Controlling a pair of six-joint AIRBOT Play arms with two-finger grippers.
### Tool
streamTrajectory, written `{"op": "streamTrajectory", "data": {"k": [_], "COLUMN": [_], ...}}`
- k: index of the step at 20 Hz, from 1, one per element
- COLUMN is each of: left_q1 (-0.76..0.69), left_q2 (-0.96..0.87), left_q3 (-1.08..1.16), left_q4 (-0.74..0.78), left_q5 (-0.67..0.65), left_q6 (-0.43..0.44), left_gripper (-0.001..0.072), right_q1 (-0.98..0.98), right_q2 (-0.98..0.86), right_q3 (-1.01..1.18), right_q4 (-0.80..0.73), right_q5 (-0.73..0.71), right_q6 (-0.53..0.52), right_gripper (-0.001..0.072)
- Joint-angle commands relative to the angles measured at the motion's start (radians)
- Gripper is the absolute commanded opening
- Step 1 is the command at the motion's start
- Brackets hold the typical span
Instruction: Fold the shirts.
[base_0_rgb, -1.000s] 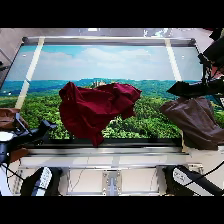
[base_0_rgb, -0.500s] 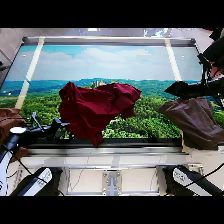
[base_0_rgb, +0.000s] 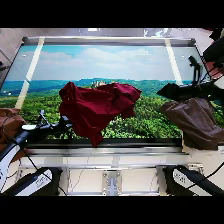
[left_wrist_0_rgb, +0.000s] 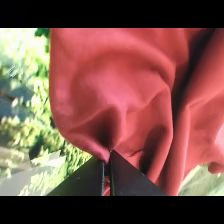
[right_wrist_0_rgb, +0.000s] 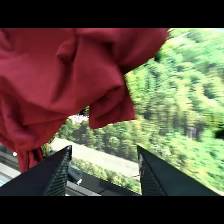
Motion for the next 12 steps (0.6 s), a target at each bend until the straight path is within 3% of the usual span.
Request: {"op": "streamTrajectory", "data": {"k": [1,4,7,12], "left_q1": [-0.013,-0.012,-0.013,-0.012], "left_q2": [-0.005,0.008,0.023,0.04], "left_q3": [0.001,0.001,0.001,0.001], "left_q4": [-0.016,-0.019,-0.019,-0.019], "left_q5": [0.031,0.032,0.032,0.032], "left_q6": [0.008,0.008,0.008,0.008], "left_gripper": [0.0017,0.0016,0.0017,0.0017], "right_q1": [0.154,0.26,0.317,0.346], "right_q2": [-0.017,-0.119,-0.262,-0.508], "right_q3": [-0.203,-0.38,-0.315,-0.1], "right_q4": [-0.009,0.132,0.245,0.182], "right_q5": [-0.231,-0.503,-0.635,-0.501], "right_q6": [0.058,0.079,-0.028,-0.037], "right_gripper": [0.0448,0.0451,0.0451,0.0451]}}
